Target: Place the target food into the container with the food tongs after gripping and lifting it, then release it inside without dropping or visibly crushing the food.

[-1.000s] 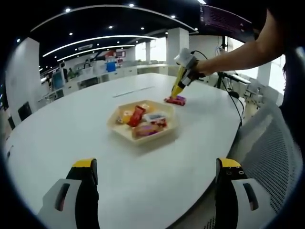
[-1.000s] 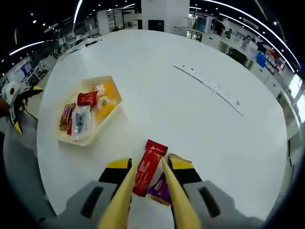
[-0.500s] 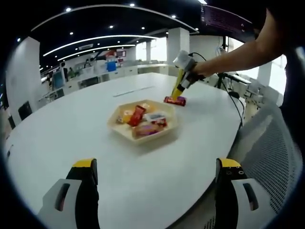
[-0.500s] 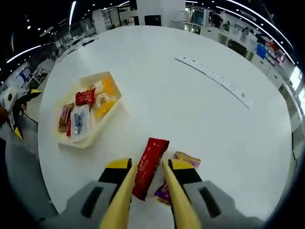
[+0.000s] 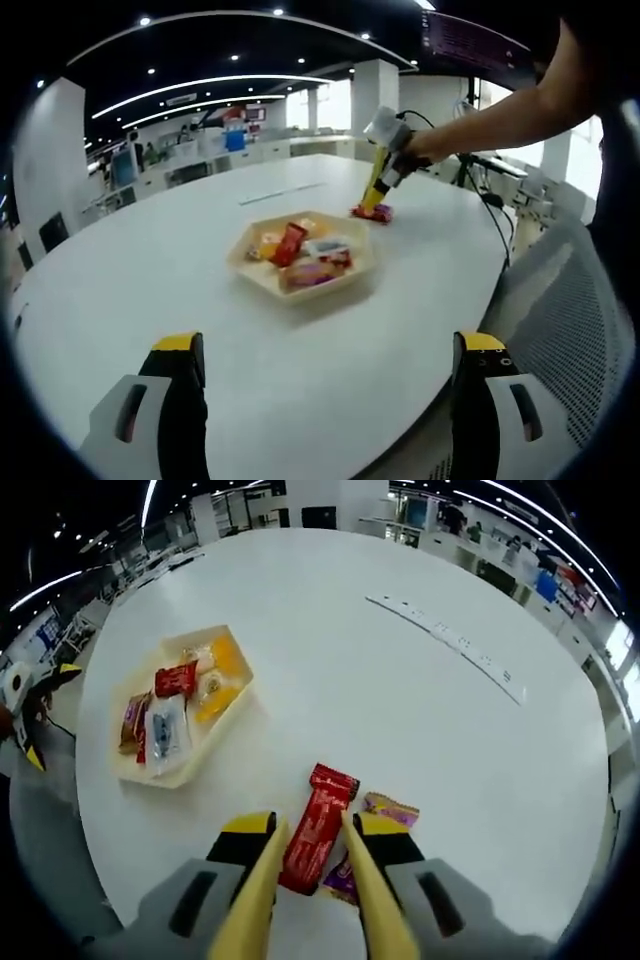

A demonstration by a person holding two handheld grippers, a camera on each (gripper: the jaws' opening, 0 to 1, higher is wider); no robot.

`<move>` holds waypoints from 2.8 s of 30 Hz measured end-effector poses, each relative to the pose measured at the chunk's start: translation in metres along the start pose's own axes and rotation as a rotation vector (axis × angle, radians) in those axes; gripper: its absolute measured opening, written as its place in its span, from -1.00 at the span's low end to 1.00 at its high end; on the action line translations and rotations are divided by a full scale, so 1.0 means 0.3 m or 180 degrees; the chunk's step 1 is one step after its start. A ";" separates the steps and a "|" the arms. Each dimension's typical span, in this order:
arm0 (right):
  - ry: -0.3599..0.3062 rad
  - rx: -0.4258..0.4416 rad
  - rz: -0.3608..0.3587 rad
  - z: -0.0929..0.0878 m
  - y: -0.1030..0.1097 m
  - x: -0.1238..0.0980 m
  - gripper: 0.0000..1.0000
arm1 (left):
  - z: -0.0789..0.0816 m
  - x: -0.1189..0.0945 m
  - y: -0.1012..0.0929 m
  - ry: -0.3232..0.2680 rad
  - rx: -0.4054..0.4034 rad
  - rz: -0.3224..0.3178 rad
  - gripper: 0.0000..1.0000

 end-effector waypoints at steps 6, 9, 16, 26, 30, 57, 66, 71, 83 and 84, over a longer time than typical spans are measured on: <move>0.0024 0.0024 0.0001 -0.005 -0.003 0.000 -0.40 | 0.001 -0.002 0.001 -0.0008 -0.0005 0.0008 0.98; 0.0058 0.0014 -0.0006 -0.002 -0.004 0.003 -0.40 | 0.000 -0.001 0.001 -0.0006 -0.0002 0.0005 0.98; 0.0009 -0.0886 0.0312 0.018 0.041 -0.002 -0.43 | 0.001 -0.001 0.002 -0.0019 -0.0016 0.0009 0.98; 0.0129 -0.0450 0.0234 -0.010 0.021 -0.011 -0.40 | 0.002 0.000 0.000 -0.0010 -0.0009 -0.0004 0.98; 0.0187 -0.0321 0.0240 -0.032 0.016 0.004 -0.40 | 0.000 0.001 0.000 -0.0004 -0.0002 -0.0011 0.98; 0.0175 -0.0879 0.0453 0.041 0.005 -0.091 -0.52 | -0.003 0.004 -0.001 -0.0009 -0.0013 -0.0071 0.99; 0.0125 -0.1024 0.0491 0.123 0.005 -0.163 -0.52 | 0.001 0.000 -0.001 -0.0051 -0.0019 -0.0063 0.99; 0.0105 -0.1100 0.0467 0.166 0.006 -0.194 -0.52 | 0.005 -0.001 -0.002 -0.0069 -0.0016 -0.0049 0.99; 0.0029 -0.1193 0.0541 0.228 0.068 -0.210 -0.52 | 0.004 -0.001 -0.003 -0.0075 -0.0018 -0.0071 0.99; 0.0027 -0.1199 0.0550 0.233 0.074 -0.209 -0.52 | 0.004 -0.002 -0.004 -0.0070 -0.0018 -0.0077 0.99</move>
Point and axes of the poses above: the point that each gripper's makers call its tool centre point, and the gripper's own axes: x roughly forward along the fingers, y roughly to its left, z roughly out of its top, the point moved 10 cm from there along -x, roughly backward along the fingers, and after that the axes turned 1 degree about -y, right-handed, at the moved point
